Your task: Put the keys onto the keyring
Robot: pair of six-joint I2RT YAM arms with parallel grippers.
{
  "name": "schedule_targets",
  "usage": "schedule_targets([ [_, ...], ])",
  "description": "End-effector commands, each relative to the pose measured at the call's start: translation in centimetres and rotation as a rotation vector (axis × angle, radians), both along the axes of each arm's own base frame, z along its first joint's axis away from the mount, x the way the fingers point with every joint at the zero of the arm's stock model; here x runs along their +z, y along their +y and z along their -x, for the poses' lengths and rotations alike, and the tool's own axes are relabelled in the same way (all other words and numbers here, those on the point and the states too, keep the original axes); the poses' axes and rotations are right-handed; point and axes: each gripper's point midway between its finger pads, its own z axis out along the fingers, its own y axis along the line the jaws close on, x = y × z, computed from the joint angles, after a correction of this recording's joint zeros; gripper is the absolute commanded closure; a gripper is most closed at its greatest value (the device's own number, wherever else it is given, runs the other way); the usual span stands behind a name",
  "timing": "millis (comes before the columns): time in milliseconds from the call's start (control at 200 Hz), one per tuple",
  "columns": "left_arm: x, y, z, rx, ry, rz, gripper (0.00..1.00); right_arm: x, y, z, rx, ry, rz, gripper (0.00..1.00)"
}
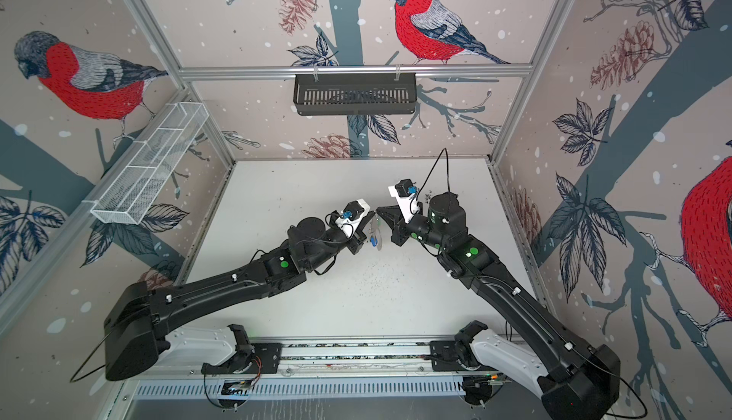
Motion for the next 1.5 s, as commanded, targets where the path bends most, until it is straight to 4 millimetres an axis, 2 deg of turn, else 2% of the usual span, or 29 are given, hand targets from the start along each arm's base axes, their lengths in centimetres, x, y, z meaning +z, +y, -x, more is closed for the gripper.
schedule_targets([
  [0, 0.6, -0.5, 0.7, -0.038, -0.016, 0.018, 1.00, 1.8, -0.3, -0.4, -0.027, -0.045, -0.043, 1.00],
  [355, 0.7, -0.4, 0.8, -0.042, -0.020, 0.023, 1.00, 1.8, -0.2, -0.3, -0.020, -0.042, -0.045, 1.00],
  [710, 2.2, 0.5, 1.9, -0.066, -0.070, 0.092, 1.00, -0.4, -0.8, -1.2, -0.067, 0.008, -0.019, 1.00],
  [1026, 3.0, 0.9, 2.7, -0.092, -0.116, 0.155, 1.00, -1.2, -0.2, -0.4, -0.018, 0.047, -0.036, 1.00],
  [1196, 3.6, 1.1, 2.8, -0.095, -0.146, 0.188, 1.00, -1.1, -0.2, -0.3, -0.020, 0.065, -0.047, 1.00],
  [1491, 4.9, 1.1, 3.0, -0.117, -0.170, 0.245, 1.00, 0.2, -0.7, 1.2, 0.011, 0.015, -0.058, 1.00],
])
